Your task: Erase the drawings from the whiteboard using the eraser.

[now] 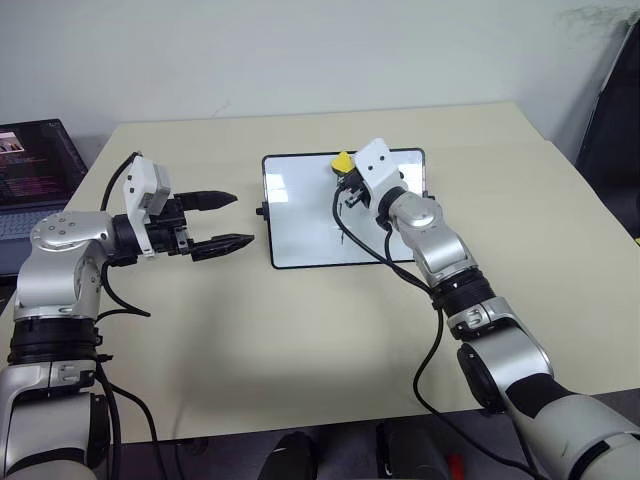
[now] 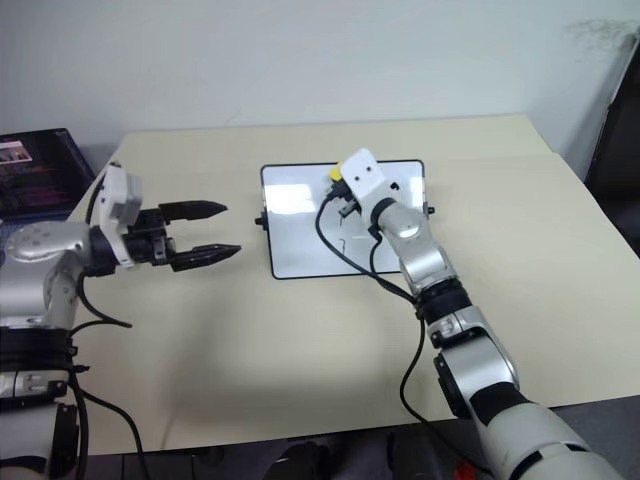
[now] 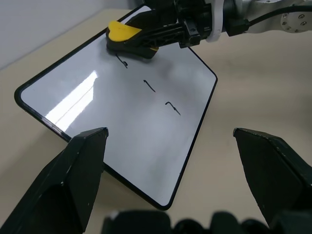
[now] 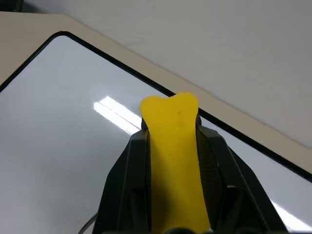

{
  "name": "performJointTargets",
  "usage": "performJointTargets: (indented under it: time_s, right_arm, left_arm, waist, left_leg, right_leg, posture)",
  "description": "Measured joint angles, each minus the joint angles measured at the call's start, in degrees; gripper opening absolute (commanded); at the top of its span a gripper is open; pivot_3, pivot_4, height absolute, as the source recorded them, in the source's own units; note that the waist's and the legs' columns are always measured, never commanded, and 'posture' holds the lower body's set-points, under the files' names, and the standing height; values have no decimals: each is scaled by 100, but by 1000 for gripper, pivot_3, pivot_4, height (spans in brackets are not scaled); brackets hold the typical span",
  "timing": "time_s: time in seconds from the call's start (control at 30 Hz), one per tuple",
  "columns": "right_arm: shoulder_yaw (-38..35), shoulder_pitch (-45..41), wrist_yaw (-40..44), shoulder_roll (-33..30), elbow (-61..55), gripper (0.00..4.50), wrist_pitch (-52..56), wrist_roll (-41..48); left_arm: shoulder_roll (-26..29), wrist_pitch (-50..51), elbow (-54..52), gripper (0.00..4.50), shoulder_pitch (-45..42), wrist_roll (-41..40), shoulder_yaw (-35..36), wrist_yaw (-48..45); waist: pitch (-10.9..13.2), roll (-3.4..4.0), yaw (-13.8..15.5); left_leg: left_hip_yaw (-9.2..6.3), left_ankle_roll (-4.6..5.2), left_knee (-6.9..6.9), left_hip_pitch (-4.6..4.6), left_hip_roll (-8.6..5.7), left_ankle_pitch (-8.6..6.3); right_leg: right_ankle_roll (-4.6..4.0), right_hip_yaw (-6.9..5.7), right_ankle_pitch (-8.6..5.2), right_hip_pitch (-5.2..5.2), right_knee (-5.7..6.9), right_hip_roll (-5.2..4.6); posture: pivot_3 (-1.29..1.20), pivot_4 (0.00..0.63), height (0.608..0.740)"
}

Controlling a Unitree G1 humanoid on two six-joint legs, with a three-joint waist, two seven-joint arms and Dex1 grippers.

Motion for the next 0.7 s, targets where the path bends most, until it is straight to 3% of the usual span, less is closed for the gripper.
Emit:
performJointTargets:
  time_s: [0.7]
  right_arm:
    - [176, -168, 136, -3, 145, 959, 364, -243]
  left_arm:
    - [33, 131, -298, 4500, 176, -62, 97, 124]
  waist:
    - [-1, -2, -2]
  left_leg:
    - [1, 3, 0, 1, 0, -2]
  right_leg:
    - [-2, 2, 1, -1, 2, 0]
  posture:
    - [0, 150, 740]
